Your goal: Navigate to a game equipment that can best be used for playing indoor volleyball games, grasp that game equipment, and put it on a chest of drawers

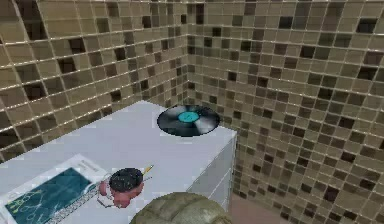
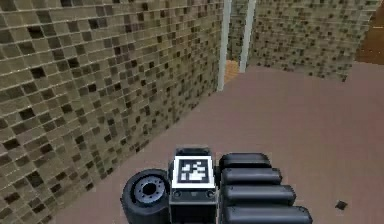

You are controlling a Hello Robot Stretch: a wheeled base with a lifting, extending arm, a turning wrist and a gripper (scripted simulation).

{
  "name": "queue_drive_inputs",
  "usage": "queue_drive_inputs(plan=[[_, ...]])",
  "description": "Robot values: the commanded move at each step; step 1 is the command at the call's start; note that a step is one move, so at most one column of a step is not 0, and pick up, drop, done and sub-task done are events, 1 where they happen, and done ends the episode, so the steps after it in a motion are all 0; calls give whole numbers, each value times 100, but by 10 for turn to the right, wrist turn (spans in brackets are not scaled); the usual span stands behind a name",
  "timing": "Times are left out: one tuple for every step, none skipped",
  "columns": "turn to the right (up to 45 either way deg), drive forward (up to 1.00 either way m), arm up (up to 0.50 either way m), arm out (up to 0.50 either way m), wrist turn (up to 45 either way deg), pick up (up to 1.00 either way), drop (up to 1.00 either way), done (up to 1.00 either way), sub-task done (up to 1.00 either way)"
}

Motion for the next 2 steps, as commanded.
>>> queue_drive_inputs(plan=[[180, 0, 0, 0, 0, 0, 0, 0, 0], [0, 20, 0, 0, 0, 0, 0, 0, 0]])
